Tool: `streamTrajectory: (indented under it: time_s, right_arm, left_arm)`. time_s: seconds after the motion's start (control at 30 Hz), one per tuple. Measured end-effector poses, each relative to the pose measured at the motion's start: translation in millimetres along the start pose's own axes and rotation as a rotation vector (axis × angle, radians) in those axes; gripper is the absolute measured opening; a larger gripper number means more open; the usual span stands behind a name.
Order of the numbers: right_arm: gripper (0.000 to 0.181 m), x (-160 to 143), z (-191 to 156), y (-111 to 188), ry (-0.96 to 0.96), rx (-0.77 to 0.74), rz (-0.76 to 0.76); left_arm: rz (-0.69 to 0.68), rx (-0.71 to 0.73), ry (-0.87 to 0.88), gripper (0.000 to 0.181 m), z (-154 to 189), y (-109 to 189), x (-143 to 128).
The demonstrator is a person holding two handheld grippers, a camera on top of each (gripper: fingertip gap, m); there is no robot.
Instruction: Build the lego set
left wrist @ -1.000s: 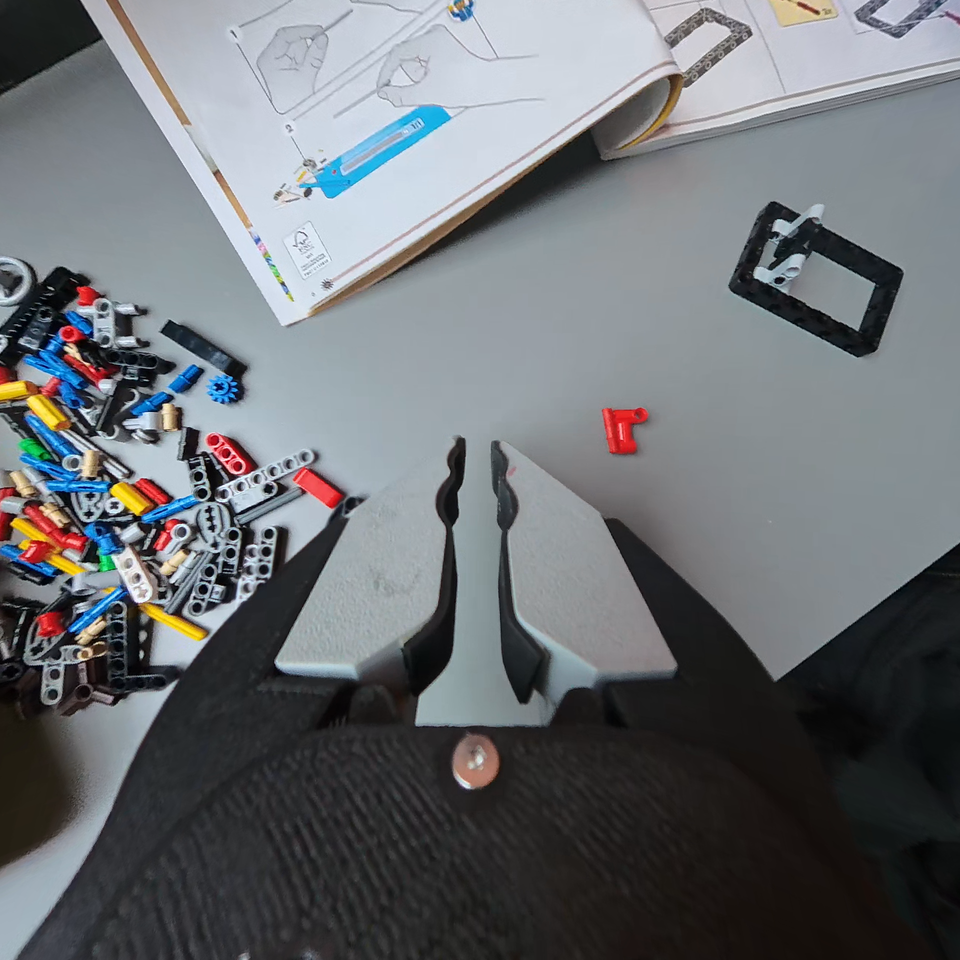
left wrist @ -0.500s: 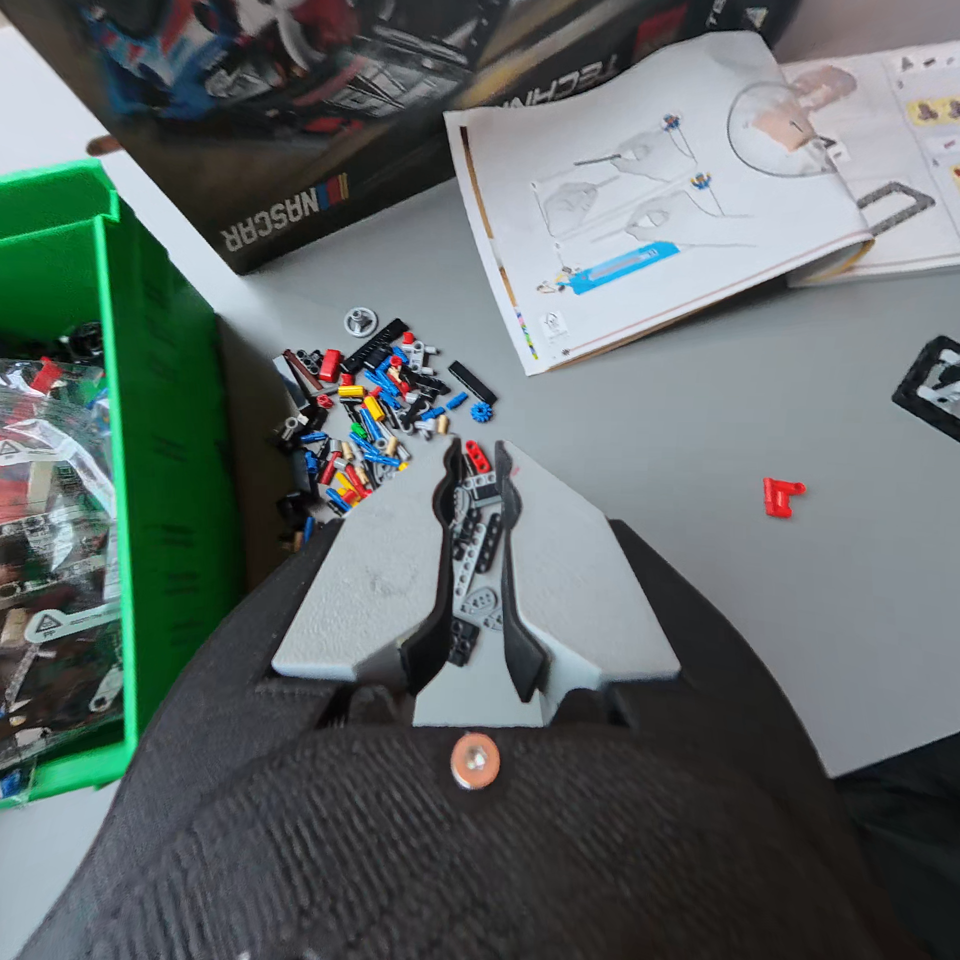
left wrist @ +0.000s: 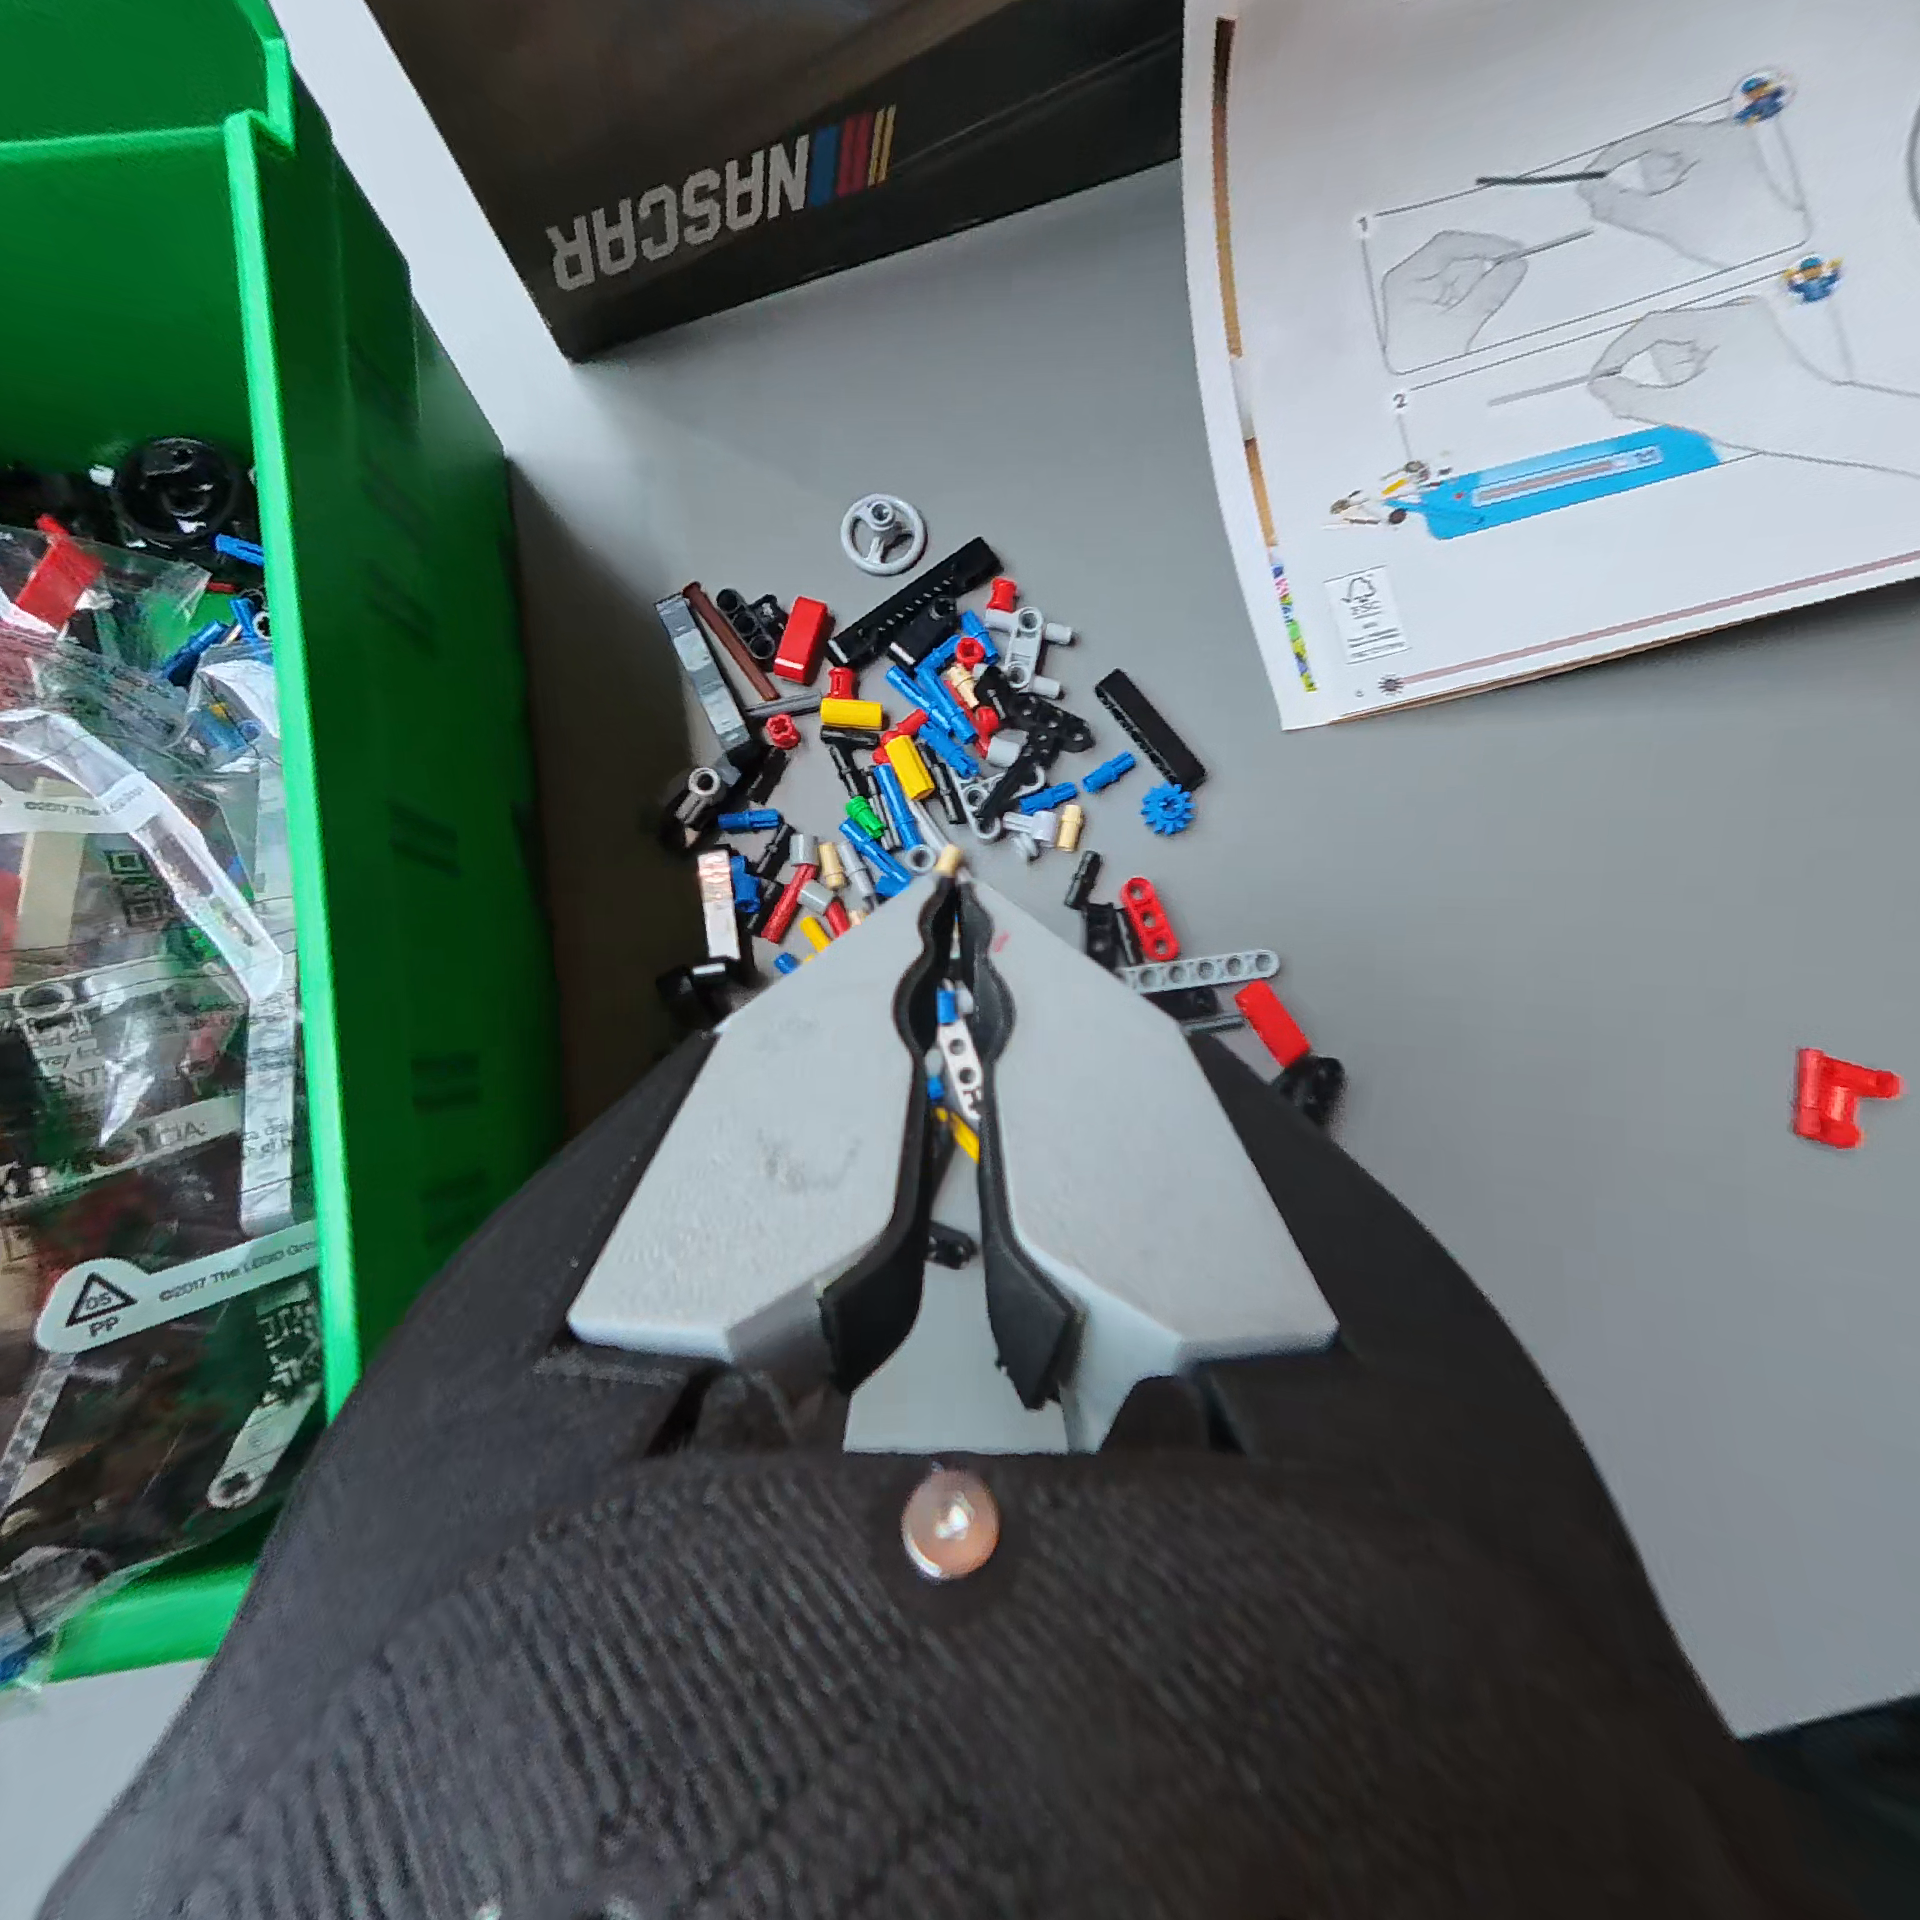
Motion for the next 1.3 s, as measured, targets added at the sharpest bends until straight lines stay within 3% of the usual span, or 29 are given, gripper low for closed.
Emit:
streamTrajectory:
  time_s: [0.33, 0.7, 1.3]
  right_arm:
    - [0.0, 0.2, -0.6, 0.1, 0.005, 0.001, 0.001]
    - [0.0, 0.7, -3.8, -0.9, 0.014, 0.016, -0.002]
    - [0.0, 2.1, -7.0, -0.7, 0.018, 0.025, 0.002]
  left_arm:
    - [-0.073, 0.082, -0.014, 0.0, -14.1, -26.2, 10.0]
    - [-0.297, 0.1, 0.025, 0.0, -25.9, -39.6, -23.1]
    - [-0.318, 0.095, 0.081, 0.0, -29.5, -53.3, -22.3]
Point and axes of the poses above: each gripper's, where its closed fingertips meet, y back along the fingers, x out of its top, z = x × y across the jaws, the point moved 4 cm from there along y, back along the fingers, and after that the axes turned 8 degrees about y, right-handed, at the moved point
